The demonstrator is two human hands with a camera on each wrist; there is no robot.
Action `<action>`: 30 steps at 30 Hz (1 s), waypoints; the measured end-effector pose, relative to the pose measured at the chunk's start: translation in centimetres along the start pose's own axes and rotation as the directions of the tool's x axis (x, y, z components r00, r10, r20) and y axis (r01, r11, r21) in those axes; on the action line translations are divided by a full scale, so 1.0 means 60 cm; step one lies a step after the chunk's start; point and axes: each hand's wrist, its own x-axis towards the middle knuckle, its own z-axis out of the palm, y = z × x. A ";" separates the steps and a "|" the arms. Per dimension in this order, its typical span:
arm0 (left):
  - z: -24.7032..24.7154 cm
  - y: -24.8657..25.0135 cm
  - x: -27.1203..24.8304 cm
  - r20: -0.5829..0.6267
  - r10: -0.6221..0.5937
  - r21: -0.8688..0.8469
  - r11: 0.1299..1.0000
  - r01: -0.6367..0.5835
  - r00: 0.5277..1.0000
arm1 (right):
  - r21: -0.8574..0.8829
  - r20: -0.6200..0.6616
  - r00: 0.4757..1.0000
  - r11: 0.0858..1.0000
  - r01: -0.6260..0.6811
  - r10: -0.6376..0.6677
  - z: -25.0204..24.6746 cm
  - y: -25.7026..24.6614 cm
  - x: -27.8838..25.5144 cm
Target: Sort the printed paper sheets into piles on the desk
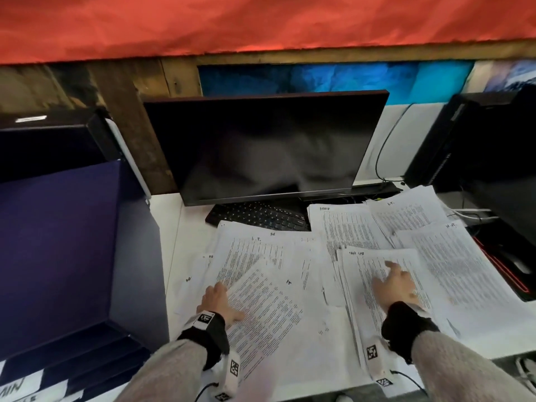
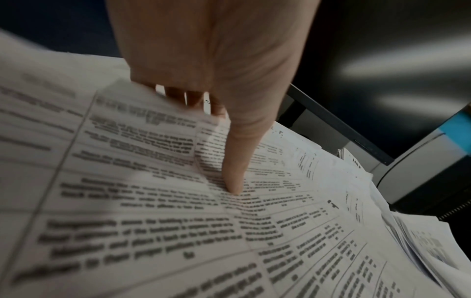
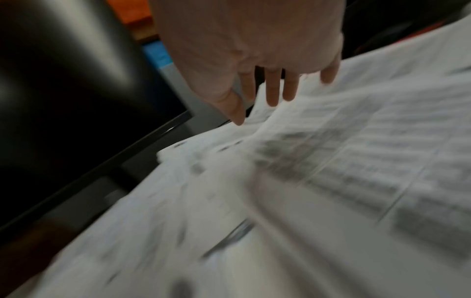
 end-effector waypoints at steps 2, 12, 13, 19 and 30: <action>-0.001 -0.008 0.000 0.008 0.016 -0.091 0.996 -0.015 1.000 | 0.126 0.112 0.986 0.986 0.108 -0.123 0.055 -0.039 -0.037; -0.030 -0.057 0.011 -0.238 -0.185 -0.163 0.975 0.148 0.953 | 0.461 0.449 0.891 0.871 -0.170 -0.063 0.186 -0.112 -0.133; -0.029 -0.057 0.012 -0.227 -0.188 -0.164 0.975 0.152 0.956 | 0.473 0.492 0.869 0.853 -0.221 -0.047 0.197 -0.113 -0.133; -0.026 -0.058 0.013 -0.189 -0.188 -0.198 0.969 0.150 0.964 | 0.554 0.613 0.789 0.733 -0.395 -0.038 0.197 -0.143 -0.151; -0.025 -0.045 -0.027 -0.446 0.172 -0.093 0.967 -0.237 0.879 | 0.313 0.524 0.851 0.924 -0.218 0.023 0.224 -0.143 -0.150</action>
